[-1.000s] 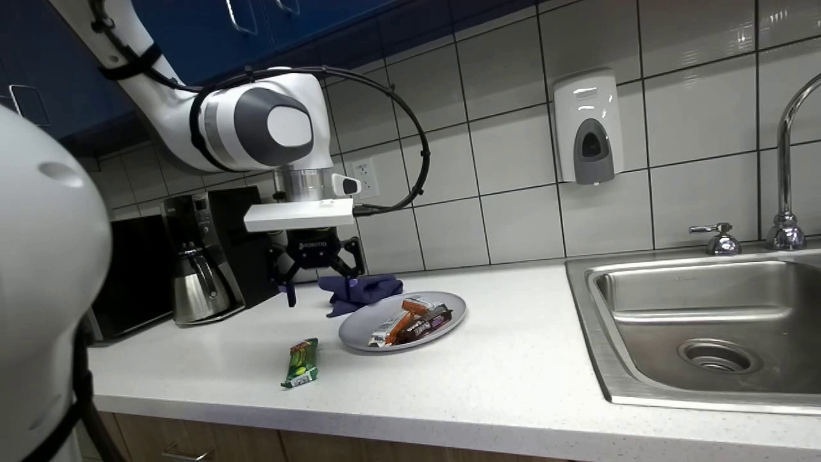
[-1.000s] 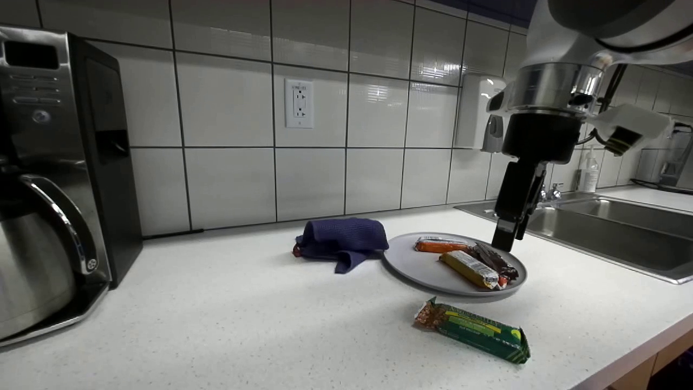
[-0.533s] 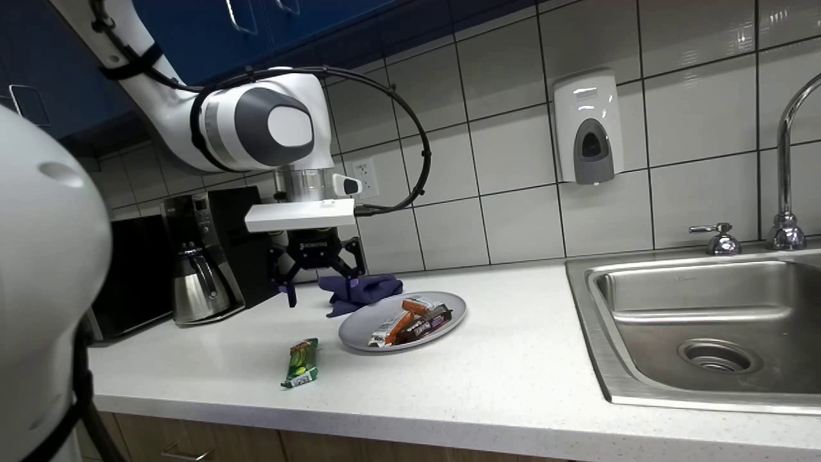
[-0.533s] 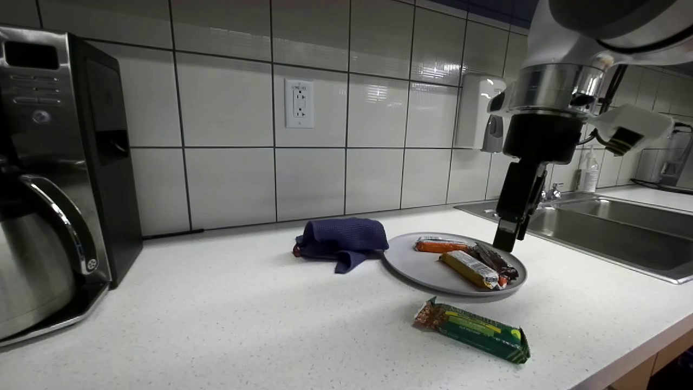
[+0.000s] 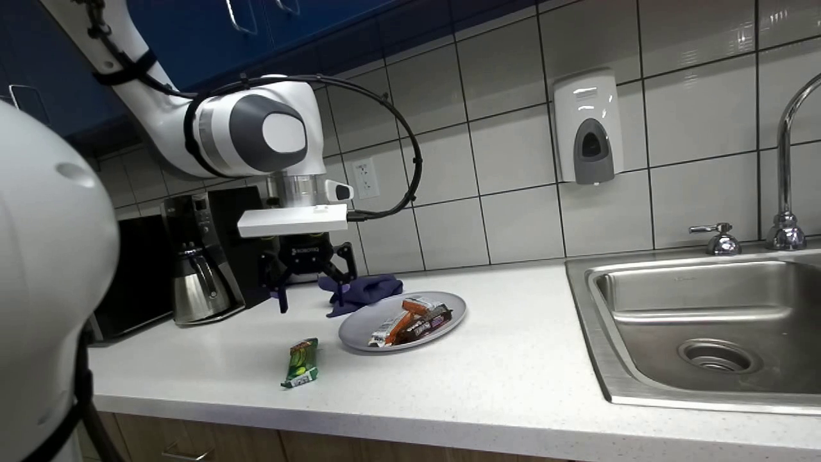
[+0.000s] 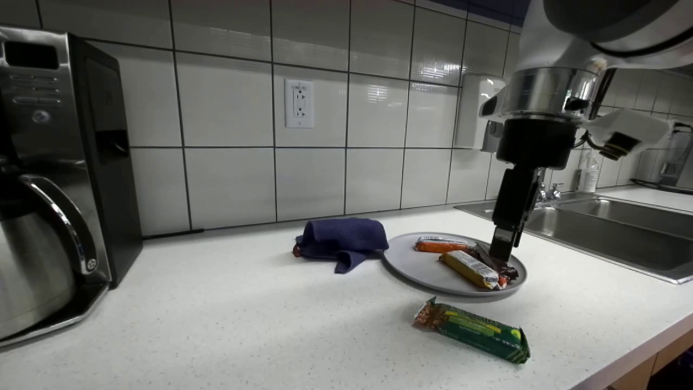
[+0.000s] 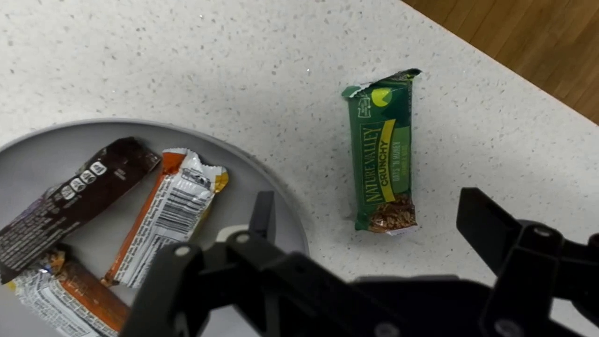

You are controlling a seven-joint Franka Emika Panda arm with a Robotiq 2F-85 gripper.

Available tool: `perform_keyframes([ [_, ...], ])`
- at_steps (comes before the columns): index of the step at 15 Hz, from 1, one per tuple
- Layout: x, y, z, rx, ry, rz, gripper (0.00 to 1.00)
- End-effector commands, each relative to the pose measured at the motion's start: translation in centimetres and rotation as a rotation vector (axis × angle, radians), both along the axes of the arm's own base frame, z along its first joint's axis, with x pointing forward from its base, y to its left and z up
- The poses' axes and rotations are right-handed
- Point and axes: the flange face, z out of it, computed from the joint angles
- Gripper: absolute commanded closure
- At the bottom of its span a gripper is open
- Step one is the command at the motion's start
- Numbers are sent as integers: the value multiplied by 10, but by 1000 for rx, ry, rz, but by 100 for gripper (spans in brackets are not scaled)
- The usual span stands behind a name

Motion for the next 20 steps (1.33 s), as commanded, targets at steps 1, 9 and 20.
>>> perform_keyframes([
  [1, -3, 21, -6, -9, 14, 32, 0],
  [9, 0, 36, -43, -101, 54, 77, 0],
  [20, 17, 67, -78, -105, 68, 83, 0],
])
